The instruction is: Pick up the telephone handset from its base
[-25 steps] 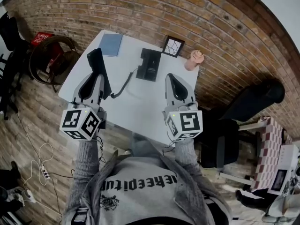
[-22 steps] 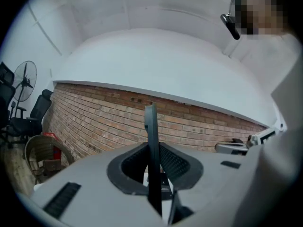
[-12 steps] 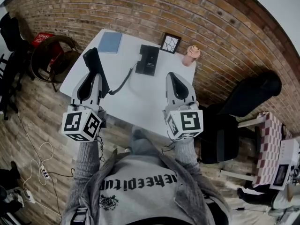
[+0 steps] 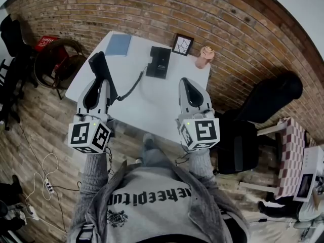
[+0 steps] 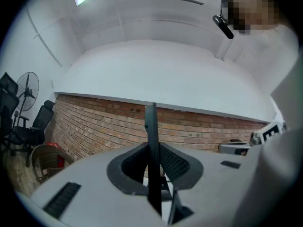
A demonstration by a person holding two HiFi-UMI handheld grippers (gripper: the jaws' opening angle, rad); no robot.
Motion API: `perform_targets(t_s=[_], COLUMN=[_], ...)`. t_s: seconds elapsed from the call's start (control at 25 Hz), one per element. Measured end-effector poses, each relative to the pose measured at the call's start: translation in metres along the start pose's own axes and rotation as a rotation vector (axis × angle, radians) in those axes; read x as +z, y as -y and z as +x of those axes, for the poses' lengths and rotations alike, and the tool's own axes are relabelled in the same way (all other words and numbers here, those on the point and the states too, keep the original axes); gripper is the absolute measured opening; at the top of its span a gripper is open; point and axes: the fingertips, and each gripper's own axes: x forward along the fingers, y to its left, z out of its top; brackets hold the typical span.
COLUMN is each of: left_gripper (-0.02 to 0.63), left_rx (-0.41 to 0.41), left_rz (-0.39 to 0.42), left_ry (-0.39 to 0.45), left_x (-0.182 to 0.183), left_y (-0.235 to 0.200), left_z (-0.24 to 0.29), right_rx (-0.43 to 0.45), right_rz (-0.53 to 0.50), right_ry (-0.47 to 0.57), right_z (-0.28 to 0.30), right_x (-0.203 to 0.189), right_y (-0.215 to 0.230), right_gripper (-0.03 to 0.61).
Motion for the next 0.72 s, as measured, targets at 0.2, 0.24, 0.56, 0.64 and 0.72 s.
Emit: perform_targets(t_s=[0.2,0.24,0.56,0.64,0.72], left_gripper=[0.069,0.069,0.069,0.069,0.069], left_rx=[-0.008,-0.01,-0.02,-0.024,-0.028], left_rz=[0.005,0.006,0.004,0.001,-0.002], left_ry=[0.016,0.018,0.029,0.03,0.031], left_x=[0.003,0.004,0.004,0.005,0.005], left_y=[0.005,0.005,0.01,0.01,0.01], left_z=[-0.006,-0.007,-0.01,-0.01,-0.009], right_rx=[-0.01,-0.011,-0.021,-0.024,-0.03], right_rz=[0.011,0.011,0.002,0.001,0.003], right_ry=[0.003,0.003,-0.011,-0.014,-0.015], right_z=[-0.008,-0.009,-0.016,-0.016,-0.016], right_x=[0.0,0.0,-0.003,-0.004,-0.006], right_y=[-0.001,-0.001,-0.003,-0.003,-0.003], right_gripper=[0.003,0.003,0.003,0.003,0.003])
